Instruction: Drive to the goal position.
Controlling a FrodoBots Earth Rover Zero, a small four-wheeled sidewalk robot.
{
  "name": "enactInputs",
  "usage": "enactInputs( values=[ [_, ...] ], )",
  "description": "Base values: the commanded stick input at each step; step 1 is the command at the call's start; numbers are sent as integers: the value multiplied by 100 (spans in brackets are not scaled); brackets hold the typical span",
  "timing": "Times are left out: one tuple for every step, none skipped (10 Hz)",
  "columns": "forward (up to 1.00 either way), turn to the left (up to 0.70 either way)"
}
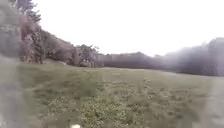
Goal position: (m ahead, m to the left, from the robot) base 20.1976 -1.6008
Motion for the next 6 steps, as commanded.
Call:
enactInputs(
  values=[
    [70, -10],
    [70, -10],
    [70, -10],
    [70, -10],
    [70, -10],
    [70, -10]
  ],
)
